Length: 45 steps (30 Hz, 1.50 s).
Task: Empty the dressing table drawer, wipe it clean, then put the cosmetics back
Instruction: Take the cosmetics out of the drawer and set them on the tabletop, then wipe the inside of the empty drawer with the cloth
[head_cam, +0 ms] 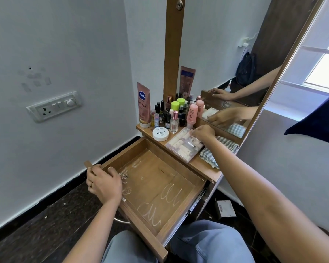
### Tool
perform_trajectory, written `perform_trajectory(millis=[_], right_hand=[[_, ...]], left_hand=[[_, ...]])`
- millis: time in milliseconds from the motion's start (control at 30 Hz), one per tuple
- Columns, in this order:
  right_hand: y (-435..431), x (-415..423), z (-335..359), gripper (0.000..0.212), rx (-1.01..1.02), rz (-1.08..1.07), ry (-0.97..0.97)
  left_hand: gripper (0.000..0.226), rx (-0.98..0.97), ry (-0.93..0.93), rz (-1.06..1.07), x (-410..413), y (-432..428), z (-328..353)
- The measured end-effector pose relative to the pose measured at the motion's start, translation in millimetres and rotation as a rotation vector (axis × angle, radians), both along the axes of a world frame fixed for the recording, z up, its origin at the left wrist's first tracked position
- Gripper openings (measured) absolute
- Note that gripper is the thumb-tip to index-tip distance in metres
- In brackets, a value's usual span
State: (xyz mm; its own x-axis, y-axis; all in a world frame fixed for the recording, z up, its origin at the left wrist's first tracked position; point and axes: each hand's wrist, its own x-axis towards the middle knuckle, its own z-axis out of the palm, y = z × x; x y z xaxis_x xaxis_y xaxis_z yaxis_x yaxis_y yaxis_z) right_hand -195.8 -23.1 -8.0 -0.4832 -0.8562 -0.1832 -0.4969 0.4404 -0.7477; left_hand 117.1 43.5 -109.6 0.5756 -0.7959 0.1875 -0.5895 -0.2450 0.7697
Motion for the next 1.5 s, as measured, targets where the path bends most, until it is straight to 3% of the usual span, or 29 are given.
perform_trajectory(millis=[167,267,333,433,533,600,733,800,867,933,1000,1167,1233,1300,1400,1500], right_hand=[[7.5,-0.8,1.7,0.006,-0.096,0.056,0.120],[25.7,-1.0,9.3,0.011,-0.183,0.049,0.200],[47.0,-2.6,7.5,0.013,-0.190,0.033,0.426],[78.9,-2.8,-10.2,0.035,-0.002,0.036,0.715],[97.8,1.4,-27.7,0.062,0.149,0.082,0.684],[102.6,1.7,-31.5,0.067,0.161,0.105,0.654],[111.6,4.9,-17.9,0.034,0.126,0.113,0.639],[121.3,14.3,-11.6,0.012,0.144,0.131,0.762],[135.5,26.5,-5.8,0.019,0.177,0.196,0.920],[151.4,34.6,0.4,0.021,0.165,0.253,0.958],[163.9,41.0,7.1,0.020,0.105,0.279,0.892],[178.3,86.1,8.2,0.023,-0.169,0.332,0.467],[166.8,103.8,-3.9,0.021,-0.199,0.361,0.397],[146.8,115.1,-20.2,0.020,-0.182,0.421,0.498],[122.9,121.5,-44.8,0.034,-0.070,0.550,0.758],[110.4,115.6,-74.4,0.044,0.237,0.672,0.841]], left_hand=[[0.029,0.007,-0.004,0.000,0.9,-0.4,-0.8],[0.030,0.010,-0.010,0.003,1.2,-0.7,-1.4],[0.030,0.007,-0.013,0.002,1.2,-1.5,-1.5],[0.030,0.007,-0.013,-0.003,0.4,-2.1,-1.8],[0.030,0.012,-0.011,-0.001,0.5,-1.3,-3.2],[0.030,0.012,-0.009,-0.005,0.9,-1.5,-2.9],[0.031,0.011,0.002,-0.003,1.2,-0.1,-0.5],[0.031,0.012,0.007,-0.008,0.7,0.3,-0.1],[0.031,0.013,0.013,-0.011,0.6,0.3,-0.1],[0.031,0.017,0.018,-0.011,1.4,-0.5,-0.1],[0.032,0.020,0.024,-0.015,1.8,-0.7,-0.2],[0.035,0.061,0.012,-0.028,2.1,-3.0,3.0],[0.039,0.090,0.043,-0.012,2.1,-5.5,6.1],[0.042,0.111,0.057,0.004,2.8,-8.0,8.9],[0.043,0.140,0.010,-0.014,6.1,-13.3,9.9],[0.045,0.173,-0.068,-0.040,11.4,-20.7,7.4]])
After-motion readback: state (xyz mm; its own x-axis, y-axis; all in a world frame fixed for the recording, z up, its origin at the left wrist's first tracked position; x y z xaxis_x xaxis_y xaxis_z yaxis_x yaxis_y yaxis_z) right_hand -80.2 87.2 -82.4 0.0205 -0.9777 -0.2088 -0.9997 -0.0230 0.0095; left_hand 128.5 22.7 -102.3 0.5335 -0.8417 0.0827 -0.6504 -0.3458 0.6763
